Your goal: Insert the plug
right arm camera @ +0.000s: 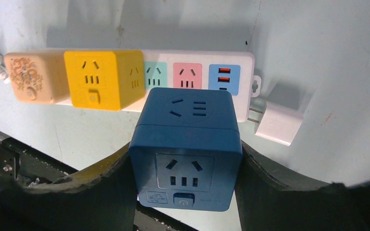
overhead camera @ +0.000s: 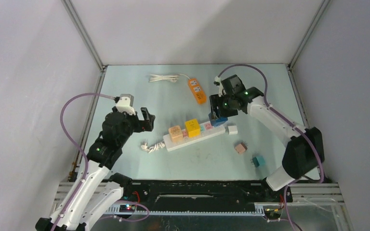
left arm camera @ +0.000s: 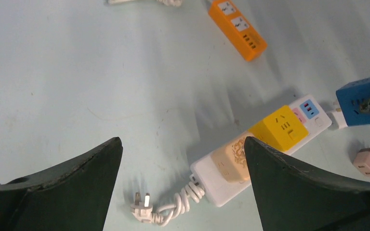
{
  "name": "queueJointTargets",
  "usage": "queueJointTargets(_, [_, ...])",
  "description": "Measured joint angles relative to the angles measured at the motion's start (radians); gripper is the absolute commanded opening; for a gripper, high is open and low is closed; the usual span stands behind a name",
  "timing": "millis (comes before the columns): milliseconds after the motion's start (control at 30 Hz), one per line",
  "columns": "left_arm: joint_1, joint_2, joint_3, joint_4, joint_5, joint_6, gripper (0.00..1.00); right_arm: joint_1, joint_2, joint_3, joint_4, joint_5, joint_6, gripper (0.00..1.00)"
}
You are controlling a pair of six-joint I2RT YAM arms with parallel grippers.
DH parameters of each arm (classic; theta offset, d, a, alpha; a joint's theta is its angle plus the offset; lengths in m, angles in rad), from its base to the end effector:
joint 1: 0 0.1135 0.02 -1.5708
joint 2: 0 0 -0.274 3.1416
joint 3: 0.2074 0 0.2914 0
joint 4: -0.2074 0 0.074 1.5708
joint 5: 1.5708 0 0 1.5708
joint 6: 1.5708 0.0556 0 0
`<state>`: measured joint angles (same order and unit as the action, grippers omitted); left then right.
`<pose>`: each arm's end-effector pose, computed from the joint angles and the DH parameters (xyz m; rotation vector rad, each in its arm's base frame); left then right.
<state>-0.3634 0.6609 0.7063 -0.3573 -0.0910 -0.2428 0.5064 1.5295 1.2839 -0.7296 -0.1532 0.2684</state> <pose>0.1971 -0.0696 0.3149 0.0515 1.8940 -0.3293 0.3214 0.1880 0.2694 -0.3701 2.5786 0.4870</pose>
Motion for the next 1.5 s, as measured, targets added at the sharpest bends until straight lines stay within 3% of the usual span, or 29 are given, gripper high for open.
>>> queueJointTargets(433, [0.0, -0.016, -0.024, -0.208, 0.024, 0.008, 1.0, 0.002, 0.309, 0.299, -0.183, -0.059, -0.043, 0.0])
queueJointTargets(833, [0.006, -0.12, -0.025, -0.253, -0.045, 0.001, 1.0, 0.002, 0.327, 0.249, -0.149, -0.068, -0.041, 0.0])
queueJointTargets(1500, [0.006, -0.113, -0.033, -0.259, -0.056, -0.003, 1.0, 0.002, 0.328, 0.196, -0.09, -0.067, -0.04, 0.0])
